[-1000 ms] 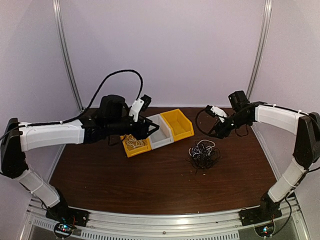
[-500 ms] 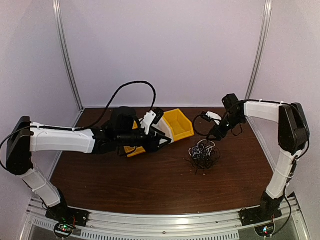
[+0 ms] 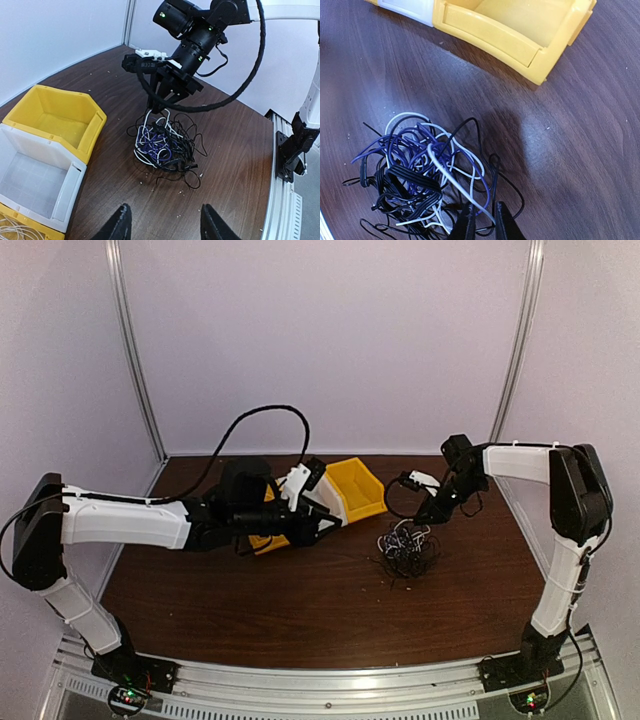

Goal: Untangle the cables

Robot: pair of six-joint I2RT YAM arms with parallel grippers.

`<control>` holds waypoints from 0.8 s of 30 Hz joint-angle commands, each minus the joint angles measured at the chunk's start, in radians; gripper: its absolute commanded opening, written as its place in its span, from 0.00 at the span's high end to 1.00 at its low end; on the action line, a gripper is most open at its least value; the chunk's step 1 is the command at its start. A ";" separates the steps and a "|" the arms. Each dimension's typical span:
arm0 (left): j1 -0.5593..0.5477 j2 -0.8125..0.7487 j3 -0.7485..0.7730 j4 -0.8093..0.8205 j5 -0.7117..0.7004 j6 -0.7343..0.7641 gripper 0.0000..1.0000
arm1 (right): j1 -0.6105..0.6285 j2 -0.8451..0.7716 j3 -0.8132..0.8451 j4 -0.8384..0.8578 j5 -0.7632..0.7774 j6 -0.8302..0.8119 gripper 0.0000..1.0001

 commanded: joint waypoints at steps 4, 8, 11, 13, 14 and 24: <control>-0.003 0.041 -0.009 0.078 -0.010 -0.017 0.52 | 0.003 0.013 0.029 0.002 -0.054 0.005 0.87; -0.003 0.041 -0.014 0.082 -0.013 -0.020 0.52 | 0.006 0.015 0.022 0.012 -0.049 0.005 0.87; -0.003 0.038 -0.019 0.083 -0.013 -0.023 0.52 | 0.012 0.022 0.018 0.030 -0.030 0.015 0.80; -0.003 0.036 -0.024 0.086 -0.015 -0.026 0.52 | 0.014 0.032 0.023 0.034 -0.023 0.024 0.77; -0.003 0.035 -0.027 0.088 -0.015 -0.027 0.52 | 0.015 0.037 0.028 0.034 -0.023 0.027 0.75; -0.002 0.037 -0.035 0.102 -0.014 -0.033 0.52 | 0.017 0.020 0.031 0.038 -0.040 0.043 0.86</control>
